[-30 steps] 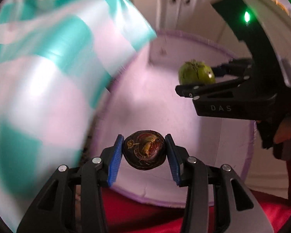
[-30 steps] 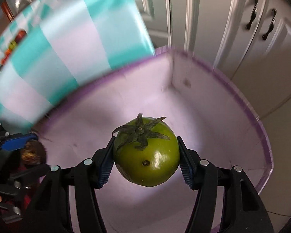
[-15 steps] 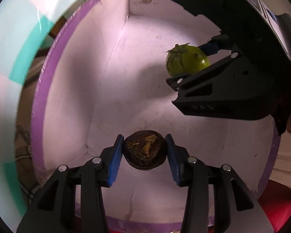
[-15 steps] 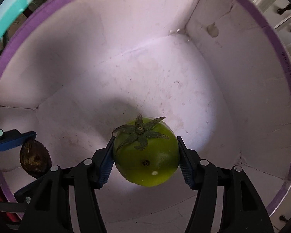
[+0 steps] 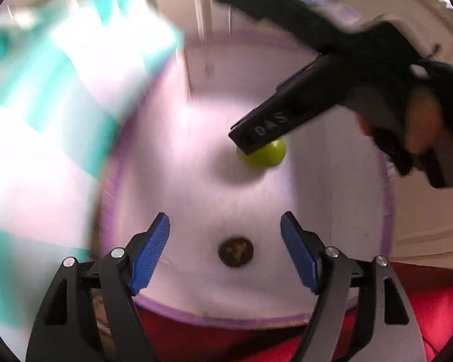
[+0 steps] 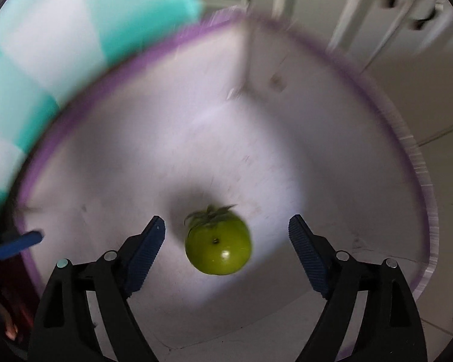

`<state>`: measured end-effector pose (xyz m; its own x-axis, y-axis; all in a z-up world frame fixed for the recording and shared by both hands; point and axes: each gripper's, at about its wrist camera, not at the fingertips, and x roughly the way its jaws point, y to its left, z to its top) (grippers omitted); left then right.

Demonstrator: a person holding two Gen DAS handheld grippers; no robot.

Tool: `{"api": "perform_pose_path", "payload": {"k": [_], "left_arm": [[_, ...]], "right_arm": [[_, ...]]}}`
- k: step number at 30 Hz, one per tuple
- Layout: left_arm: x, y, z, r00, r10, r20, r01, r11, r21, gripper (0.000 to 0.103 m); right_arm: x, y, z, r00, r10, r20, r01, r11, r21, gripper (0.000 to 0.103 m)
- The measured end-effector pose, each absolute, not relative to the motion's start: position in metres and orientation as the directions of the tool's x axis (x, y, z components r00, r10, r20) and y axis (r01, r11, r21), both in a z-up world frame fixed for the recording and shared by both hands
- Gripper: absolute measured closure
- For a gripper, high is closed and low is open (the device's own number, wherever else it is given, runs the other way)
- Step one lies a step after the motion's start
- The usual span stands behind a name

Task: Organize fruits
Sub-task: 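Move both open tools back over the fruit on the table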

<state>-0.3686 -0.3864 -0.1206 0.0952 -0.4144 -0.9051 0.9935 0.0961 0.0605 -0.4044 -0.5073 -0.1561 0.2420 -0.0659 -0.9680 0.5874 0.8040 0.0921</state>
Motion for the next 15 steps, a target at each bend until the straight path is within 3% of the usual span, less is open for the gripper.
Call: {"api": "perform_pose_path", "payload": {"k": [4,7,11,15], "left_arm": [[-0.359,-0.342,-0.059,0.192,-0.603,-0.774,0.978,0.178,0.104,0.011],[-0.319,-0.295,-0.021,0.329,-0.664,-0.672,0.928,0.359,0.100,0.005],[-0.259,-0.218,0.036,0.477,-0.646,-0.596,0.813,0.582,0.019,0.002],[-0.198,-0.158,0.059,0.596,-0.566,-0.569,0.666,0.745,-0.043,0.002]], "right_arm": [[-0.417,-0.508,-0.097,0.391,-0.159,-0.906,0.595,0.795,0.118,0.021],[-0.408,-0.481,-0.033,0.561,-0.191,-0.806,0.511,0.845,0.156,0.017],[-0.370,-0.437,0.018,0.715,-0.170,-0.678,0.366,0.917,0.156,0.015],[-0.327,-0.386,0.029,0.800,-0.082,-0.594,0.224,0.960,0.170,0.015]]}}
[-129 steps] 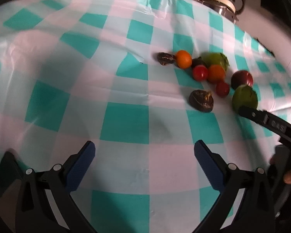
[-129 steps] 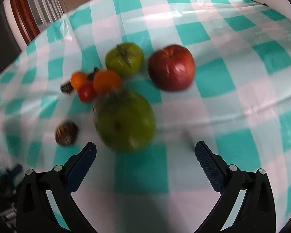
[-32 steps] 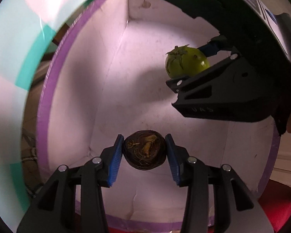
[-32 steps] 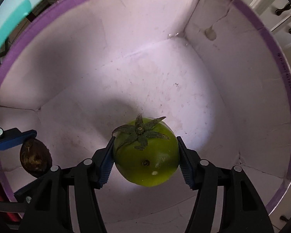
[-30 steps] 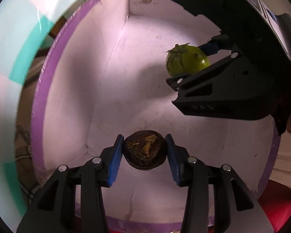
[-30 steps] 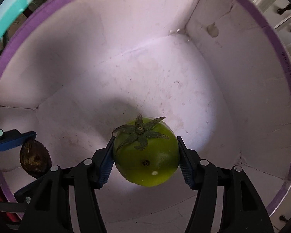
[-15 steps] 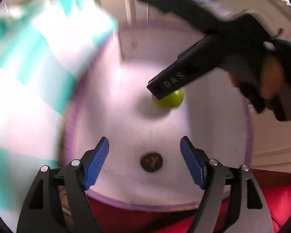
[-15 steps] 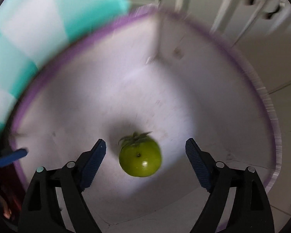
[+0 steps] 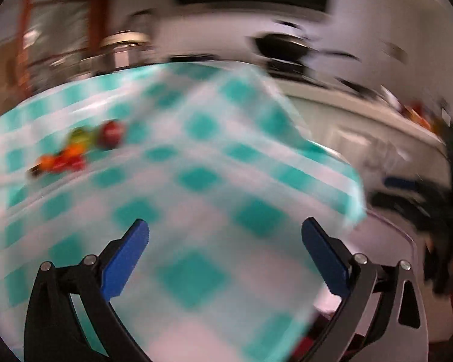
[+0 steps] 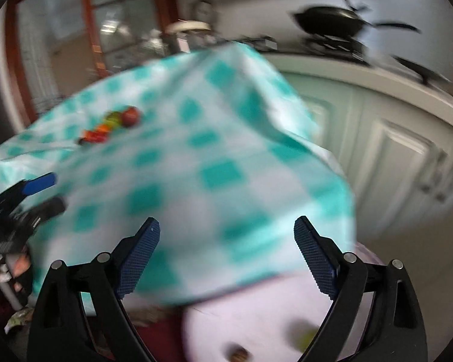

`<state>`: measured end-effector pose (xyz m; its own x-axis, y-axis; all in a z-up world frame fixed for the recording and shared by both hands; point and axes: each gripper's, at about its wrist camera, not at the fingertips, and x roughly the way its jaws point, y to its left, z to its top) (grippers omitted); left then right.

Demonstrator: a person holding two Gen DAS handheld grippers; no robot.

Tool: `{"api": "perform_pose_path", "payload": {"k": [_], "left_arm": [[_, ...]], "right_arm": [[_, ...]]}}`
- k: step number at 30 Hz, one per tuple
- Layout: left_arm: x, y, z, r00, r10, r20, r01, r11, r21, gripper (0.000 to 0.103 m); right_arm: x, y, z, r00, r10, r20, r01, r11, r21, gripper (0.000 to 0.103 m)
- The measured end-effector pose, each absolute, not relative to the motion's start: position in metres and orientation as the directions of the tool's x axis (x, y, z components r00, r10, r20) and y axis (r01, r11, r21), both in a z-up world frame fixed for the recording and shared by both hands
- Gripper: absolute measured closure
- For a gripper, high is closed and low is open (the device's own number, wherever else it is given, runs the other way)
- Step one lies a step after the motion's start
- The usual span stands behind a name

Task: Organize fruits
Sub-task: 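Move both open tools back over the fruit on the table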

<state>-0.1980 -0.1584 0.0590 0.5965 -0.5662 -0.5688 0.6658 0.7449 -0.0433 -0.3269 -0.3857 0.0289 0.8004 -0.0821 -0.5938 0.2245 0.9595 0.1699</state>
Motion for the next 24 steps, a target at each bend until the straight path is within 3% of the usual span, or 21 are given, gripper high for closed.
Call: {"api": "perform_pose_path", "payload": {"k": [4,8,13,17,21,24], "left_arm": [[-0.136,-0.087,0.067,0.692,-0.415,-0.591,0.478,0.877,-0.056,0.002],[-0.072,-0.034,0.056,0.734,-0.274,-0.622,0.290,0.954,-0.079,0.002],[-0.012,0.008,0.045,0.747,-0.189,-0.638,0.128,0.982,-0.141,0.002],[0.020,0.032,0.035,0.741,-0.177,-0.648,0.063,0.979,-0.195,0.002],[0.025,0.055,0.028,0.722,-0.251,-0.645,0.046,0.947,-0.318,0.002],[0.019,0.054,0.030,0.721,-0.281,-0.633,0.092,0.945,-0.315,0.002]], "right_arm": [[-0.283,-0.330,0.046,0.785,0.036,-0.618,0.116,0.972,0.205,0.015],[-0.229,-0.274,0.050,0.765,0.060,-0.641,0.035,0.990,0.134,0.015],[-0.146,-0.233,0.028,0.714,0.104,-0.692,-0.042,0.993,0.106,0.015],[-0.074,-0.205,0.019,0.669,0.123,-0.733,-0.081,0.992,0.092,0.015],[-0.020,-0.187,0.018,0.665,0.131,-0.736,-0.108,0.991,0.078,0.015],[0.016,-0.180,0.015,0.658,0.141,-0.740,-0.106,0.990,0.094,0.015]]}}
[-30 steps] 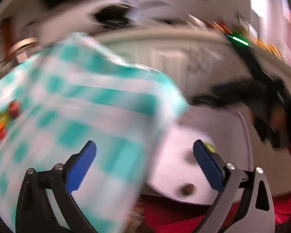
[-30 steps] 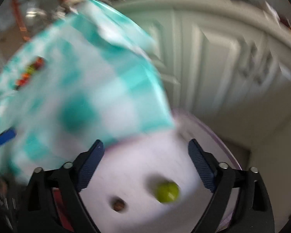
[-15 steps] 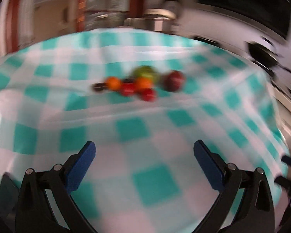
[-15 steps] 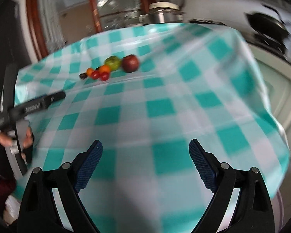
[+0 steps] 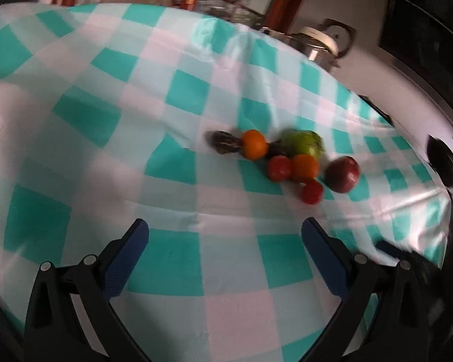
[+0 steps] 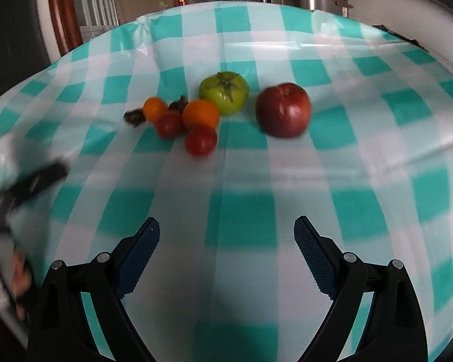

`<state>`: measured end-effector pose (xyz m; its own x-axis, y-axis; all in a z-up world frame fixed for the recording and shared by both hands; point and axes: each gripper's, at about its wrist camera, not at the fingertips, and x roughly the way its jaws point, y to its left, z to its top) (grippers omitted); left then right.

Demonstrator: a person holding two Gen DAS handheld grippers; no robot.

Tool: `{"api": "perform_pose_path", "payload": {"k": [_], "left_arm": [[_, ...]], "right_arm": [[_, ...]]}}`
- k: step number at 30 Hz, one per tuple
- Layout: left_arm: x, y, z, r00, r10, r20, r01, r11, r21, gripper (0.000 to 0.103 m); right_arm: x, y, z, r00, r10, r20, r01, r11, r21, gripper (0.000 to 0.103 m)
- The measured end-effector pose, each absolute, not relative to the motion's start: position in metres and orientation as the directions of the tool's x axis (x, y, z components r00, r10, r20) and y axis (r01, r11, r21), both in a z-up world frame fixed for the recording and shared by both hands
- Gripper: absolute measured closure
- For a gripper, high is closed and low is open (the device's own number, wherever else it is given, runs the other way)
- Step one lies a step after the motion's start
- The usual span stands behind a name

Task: Organize fruits
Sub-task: 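Grasp a small red tomato with the right tool while the left tool grasps another red tomato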

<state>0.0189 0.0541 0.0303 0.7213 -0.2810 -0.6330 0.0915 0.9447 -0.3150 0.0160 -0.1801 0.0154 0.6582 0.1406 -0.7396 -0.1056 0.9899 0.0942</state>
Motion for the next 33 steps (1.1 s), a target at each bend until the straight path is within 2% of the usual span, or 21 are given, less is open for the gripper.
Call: {"api": "perform_pose_path", "payload": {"k": [7,10,12,16,19,22,28,33], "left_arm": [[0.020,0.050,0.025,0.700,-0.311,-0.643,0.121,0.939,-0.322,0.002],[0.023,0.054,0.022,0.685,-0.327,-0.651,0.108,0.929,-0.354,0.002],[0.024,0.056,0.020,0.681,-0.333,-0.652,0.097,0.924,-0.370,0.002],[0.025,0.057,0.018,0.675,-0.337,-0.656,0.089,0.920,-0.381,0.002],[0.025,0.054,0.018,0.676,-0.334,-0.657,0.094,0.923,-0.372,0.002],[0.024,0.052,0.019,0.678,-0.331,-0.657,0.102,0.927,-0.362,0.002],[0.023,0.039,0.021,0.679,-0.311,-0.665,0.138,0.944,-0.300,0.002],[0.027,0.018,0.023,0.689,-0.276,-0.670,0.174,0.960,-0.218,0.002]], "right_arm": [[0.082,-0.160,0.011,0.643,0.172,-0.746,-0.149,0.984,0.098,0.026],[0.101,-0.152,0.010,0.633,0.179,-0.753,-0.172,0.981,0.088,0.034],[0.113,-0.149,0.007,0.616,0.179,-0.767,-0.178,0.980,0.086,0.043],[0.119,-0.147,0.004,0.603,0.185,-0.776,-0.193,0.978,0.083,0.054],[0.117,-0.142,0.004,0.614,0.138,-0.777,-0.185,0.982,0.028,0.069],[0.107,-0.148,0.005,0.622,0.149,-0.769,-0.169,0.984,0.053,0.069],[0.063,-0.203,0.016,0.716,0.223,-0.662,-0.049,0.961,0.271,0.069],[0.047,-0.240,0.016,0.763,0.217,-0.609,0.060,0.914,0.401,0.069]]}}
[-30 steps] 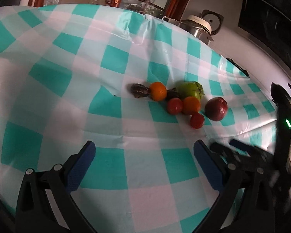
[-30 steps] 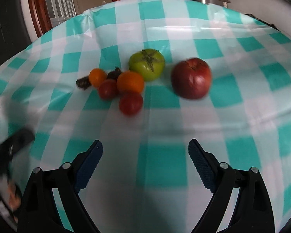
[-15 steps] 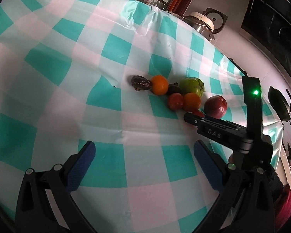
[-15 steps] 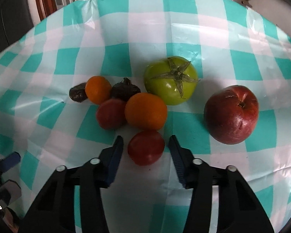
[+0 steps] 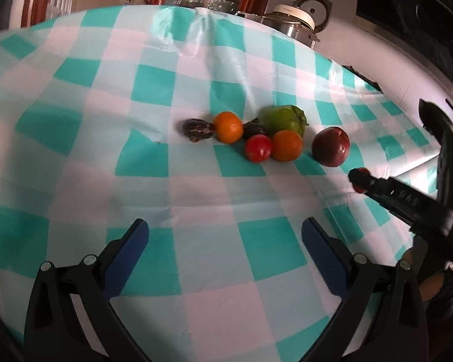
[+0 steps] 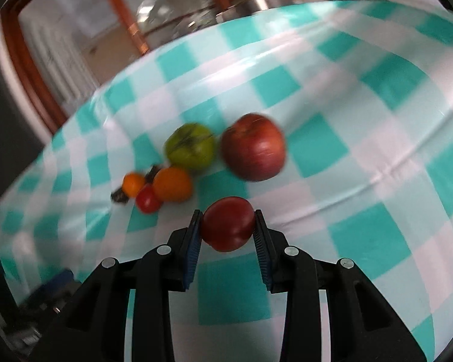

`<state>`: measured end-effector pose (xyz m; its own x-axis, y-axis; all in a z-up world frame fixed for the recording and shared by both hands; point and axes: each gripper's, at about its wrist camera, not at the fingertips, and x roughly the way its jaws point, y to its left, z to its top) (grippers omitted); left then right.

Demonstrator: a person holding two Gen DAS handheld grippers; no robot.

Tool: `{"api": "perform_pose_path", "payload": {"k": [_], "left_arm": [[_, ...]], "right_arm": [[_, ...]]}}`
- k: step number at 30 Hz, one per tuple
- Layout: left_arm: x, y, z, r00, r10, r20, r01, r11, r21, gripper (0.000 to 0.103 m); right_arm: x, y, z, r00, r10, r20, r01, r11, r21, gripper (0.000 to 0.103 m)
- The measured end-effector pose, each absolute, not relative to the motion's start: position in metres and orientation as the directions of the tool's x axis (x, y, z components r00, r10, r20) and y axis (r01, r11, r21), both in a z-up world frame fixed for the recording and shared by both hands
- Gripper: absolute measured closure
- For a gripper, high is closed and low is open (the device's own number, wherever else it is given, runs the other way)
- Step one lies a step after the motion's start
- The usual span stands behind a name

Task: Organize fruits
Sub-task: 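Grasp a small red tomato with the right tool while the left tool grasps another red tomato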

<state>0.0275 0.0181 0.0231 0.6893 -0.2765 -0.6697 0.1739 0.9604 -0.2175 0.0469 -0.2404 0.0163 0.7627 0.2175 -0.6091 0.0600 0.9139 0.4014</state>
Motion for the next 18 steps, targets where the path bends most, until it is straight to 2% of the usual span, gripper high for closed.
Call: {"api": "perform_pose_path", "payload": {"k": [5,8,9,10,12,14,15,18], "left_arm": [[0.057,-0.013,0.025,0.699,-0.260,-0.667,0.177,0.965,-0.191,0.002],[0.080,-0.038,0.025,0.692,-0.269,-0.670,0.190,0.963,-0.191,0.008],[0.087,-0.047,0.024,0.687,-0.264,-0.677,0.196,0.964,-0.177,0.010],[0.096,-0.061,0.022,0.683,-0.204,-0.701,0.186,0.977,-0.104,0.012],[0.107,-0.073,0.017,0.667,-0.141,-0.732,0.175,0.984,-0.030,0.020],[0.121,-0.069,0.012,0.635,-0.146,-0.759,0.160,0.986,-0.056,0.025],[0.126,-0.066,0.010,0.620,-0.152,-0.770,0.158,0.985,-0.067,0.034],[0.136,-0.057,0.005,0.599,-0.157,-0.785,0.180,0.982,-0.059,0.044]], "right_arm": [[0.045,-0.253,0.022,0.798,0.147,-0.584,0.130,0.905,0.405,0.069],[0.046,-0.256,0.022,0.806,0.117,-0.580,0.154,0.905,0.396,0.069],[0.043,-0.260,0.023,0.808,0.113,-0.579,0.160,0.903,0.400,0.069],[0.044,-0.261,0.023,0.808,0.113,-0.578,0.163,0.901,0.403,0.069],[0.044,-0.264,0.022,0.807,0.118,-0.579,0.167,0.895,0.414,0.069],[0.044,-0.265,0.021,0.805,0.128,-0.579,0.168,0.887,0.429,0.069],[0.045,-0.266,0.020,0.804,0.134,-0.579,0.167,0.884,0.436,0.069],[0.045,-0.266,0.020,0.802,0.149,-0.578,0.163,0.876,0.453,0.069]]}}
